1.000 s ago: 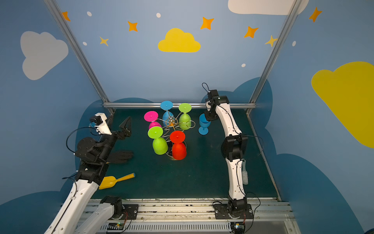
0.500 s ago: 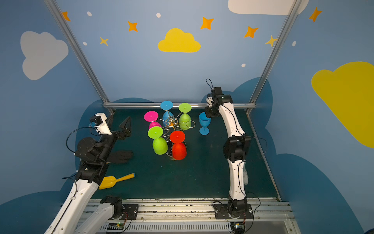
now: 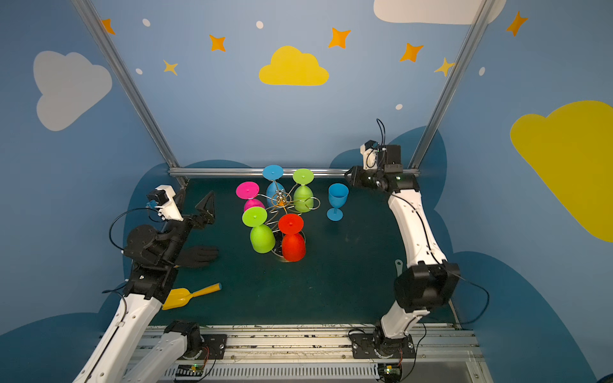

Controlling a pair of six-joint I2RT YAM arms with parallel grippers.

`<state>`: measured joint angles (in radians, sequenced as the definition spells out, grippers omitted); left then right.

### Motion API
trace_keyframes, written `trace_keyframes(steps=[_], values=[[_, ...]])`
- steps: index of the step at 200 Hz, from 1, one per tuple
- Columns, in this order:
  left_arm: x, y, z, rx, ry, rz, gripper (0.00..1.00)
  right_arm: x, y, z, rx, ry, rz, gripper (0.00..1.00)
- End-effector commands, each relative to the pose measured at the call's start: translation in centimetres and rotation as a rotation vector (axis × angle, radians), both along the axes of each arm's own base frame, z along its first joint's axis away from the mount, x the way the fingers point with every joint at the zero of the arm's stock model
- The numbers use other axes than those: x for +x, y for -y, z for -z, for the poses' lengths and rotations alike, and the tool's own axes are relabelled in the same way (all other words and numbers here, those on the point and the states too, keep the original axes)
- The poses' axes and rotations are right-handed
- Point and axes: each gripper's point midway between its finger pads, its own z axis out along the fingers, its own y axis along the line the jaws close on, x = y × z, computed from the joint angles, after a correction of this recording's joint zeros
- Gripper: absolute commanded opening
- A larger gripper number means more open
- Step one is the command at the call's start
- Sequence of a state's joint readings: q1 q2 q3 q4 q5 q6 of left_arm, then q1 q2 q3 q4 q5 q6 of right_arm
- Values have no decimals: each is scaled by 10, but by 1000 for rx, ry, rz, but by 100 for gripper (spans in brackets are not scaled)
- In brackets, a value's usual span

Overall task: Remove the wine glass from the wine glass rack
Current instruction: 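Open the right gripper and move it toward the red glass foot, then close the right gripper on the red glass foot on the rack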

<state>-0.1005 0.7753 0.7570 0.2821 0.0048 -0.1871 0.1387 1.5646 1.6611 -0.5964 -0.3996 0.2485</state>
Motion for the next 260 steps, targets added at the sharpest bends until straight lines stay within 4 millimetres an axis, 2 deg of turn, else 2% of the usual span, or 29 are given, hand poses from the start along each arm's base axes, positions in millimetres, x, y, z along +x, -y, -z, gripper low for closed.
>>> trace_keyframes(steps=[1, 5, 39, 70, 93, 150, 195, 260], values=[[-4, -4, -4, -8, 17, -11, 100, -34, -16, -22, 143, 85, -75, 42], [-4, -4, -4, -9, 18, -13, 100, -41, -16, -25, 152, 94, -80, 42], [-4, -6, -5, -15, 19, -21, 100, -108, -22, -1, 222, 46, -116, 43], [-5, -9, -5, -20, 18, -30, 100, -145, -40, 21, 283, 6, -170, 45], [-5, -9, -5, -25, 19, -32, 100, -163, -58, 21, 314, -5, -230, 46], [-3, -12, -3, -26, 11, -41, 100, -173, -95, -7, 383, -26, -376, 47], [-3, -12, -2, -25, 8, -44, 100, -176, -117, -8, 369, -85, -402, 47], [-3, -14, -2, -35, 7, -42, 100, -183, -136, -3, 332, -129, -431, 47]])
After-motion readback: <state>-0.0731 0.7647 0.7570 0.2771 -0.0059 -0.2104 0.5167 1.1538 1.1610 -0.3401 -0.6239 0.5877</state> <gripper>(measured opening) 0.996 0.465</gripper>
